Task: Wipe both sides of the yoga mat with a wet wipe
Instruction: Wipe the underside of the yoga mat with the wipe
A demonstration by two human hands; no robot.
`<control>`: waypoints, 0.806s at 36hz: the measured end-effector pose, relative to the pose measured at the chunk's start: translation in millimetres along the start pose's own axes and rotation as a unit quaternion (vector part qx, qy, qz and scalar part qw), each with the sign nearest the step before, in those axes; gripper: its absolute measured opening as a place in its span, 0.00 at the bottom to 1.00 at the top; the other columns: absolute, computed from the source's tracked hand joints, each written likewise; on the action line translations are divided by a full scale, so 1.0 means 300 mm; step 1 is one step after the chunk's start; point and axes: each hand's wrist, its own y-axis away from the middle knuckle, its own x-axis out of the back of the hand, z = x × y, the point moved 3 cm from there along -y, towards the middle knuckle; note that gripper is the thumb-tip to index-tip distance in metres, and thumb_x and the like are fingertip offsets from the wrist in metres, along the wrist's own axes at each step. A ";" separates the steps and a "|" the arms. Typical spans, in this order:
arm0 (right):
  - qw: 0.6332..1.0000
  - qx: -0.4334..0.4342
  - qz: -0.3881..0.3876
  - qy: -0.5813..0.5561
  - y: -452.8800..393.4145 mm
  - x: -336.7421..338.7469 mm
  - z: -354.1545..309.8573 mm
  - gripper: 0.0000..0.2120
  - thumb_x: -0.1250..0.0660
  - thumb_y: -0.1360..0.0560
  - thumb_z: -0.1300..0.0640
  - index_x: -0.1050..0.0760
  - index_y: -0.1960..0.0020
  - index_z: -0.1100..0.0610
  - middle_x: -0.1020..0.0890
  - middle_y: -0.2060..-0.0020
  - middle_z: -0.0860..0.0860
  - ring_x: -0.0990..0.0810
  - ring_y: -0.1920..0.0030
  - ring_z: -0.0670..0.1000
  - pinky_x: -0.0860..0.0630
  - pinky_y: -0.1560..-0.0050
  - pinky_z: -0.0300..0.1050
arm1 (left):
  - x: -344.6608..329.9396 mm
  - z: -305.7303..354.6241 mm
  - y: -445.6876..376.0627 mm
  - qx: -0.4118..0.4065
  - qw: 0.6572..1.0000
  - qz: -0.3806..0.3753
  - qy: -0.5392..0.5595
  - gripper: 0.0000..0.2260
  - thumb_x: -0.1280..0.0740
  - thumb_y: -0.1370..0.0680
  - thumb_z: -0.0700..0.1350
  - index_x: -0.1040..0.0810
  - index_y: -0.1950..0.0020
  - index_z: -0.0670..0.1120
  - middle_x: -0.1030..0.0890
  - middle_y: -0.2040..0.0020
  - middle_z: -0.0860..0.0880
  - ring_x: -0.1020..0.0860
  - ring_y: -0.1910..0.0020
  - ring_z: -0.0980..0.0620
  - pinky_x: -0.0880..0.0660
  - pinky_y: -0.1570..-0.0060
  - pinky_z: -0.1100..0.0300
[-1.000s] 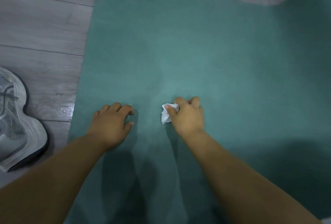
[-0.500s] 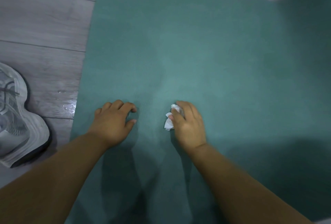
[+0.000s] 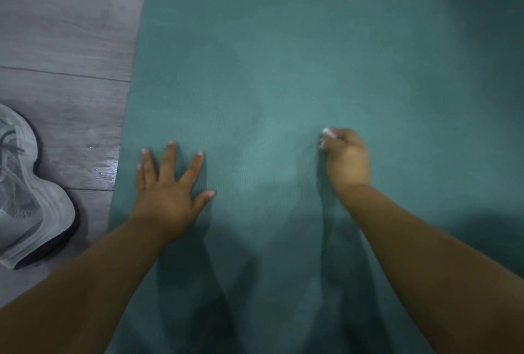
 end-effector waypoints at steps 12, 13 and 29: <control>0.923 0.354 -0.116 -0.092 0.213 -0.186 -0.377 0.14 0.41 0.29 0.65 0.19 0.49 0.65 0.19 0.46 0.63 0.19 0.47 0.63 0.27 0.40 0.46 | 0.002 -0.017 0.003 -0.018 0.998 0.030 0.049 0.45 0.61 0.35 0.78 0.39 0.26 0.55 0.44 0.23 0.44 0.52 0.26 0.31 0.53 0.30 0.41; 0.911 0.382 -0.134 -0.084 0.214 -0.178 -0.357 0.15 0.42 0.27 0.64 0.19 0.48 0.65 0.20 0.44 0.64 0.20 0.46 0.64 0.25 0.43 0.52 | 0.000 -0.017 0.003 -0.019 0.998 0.029 0.050 0.44 0.57 0.34 0.78 0.37 0.26 0.55 0.43 0.23 0.43 0.50 0.26 0.31 0.51 0.30 0.40; 0.992 0.110 -0.049 -0.037 0.057 -0.179 -0.388 0.09 0.36 0.24 0.60 0.20 0.60 0.59 0.23 0.66 0.49 0.23 0.61 0.45 0.32 0.59 0.35 | -0.006 -0.024 -0.003 -0.018 0.996 0.044 0.070 0.45 0.58 0.37 0.79 0.38 0.26 0.57 0.47 0.22 0.46 0.54 0.26 0.31 0.52 0.29 0.39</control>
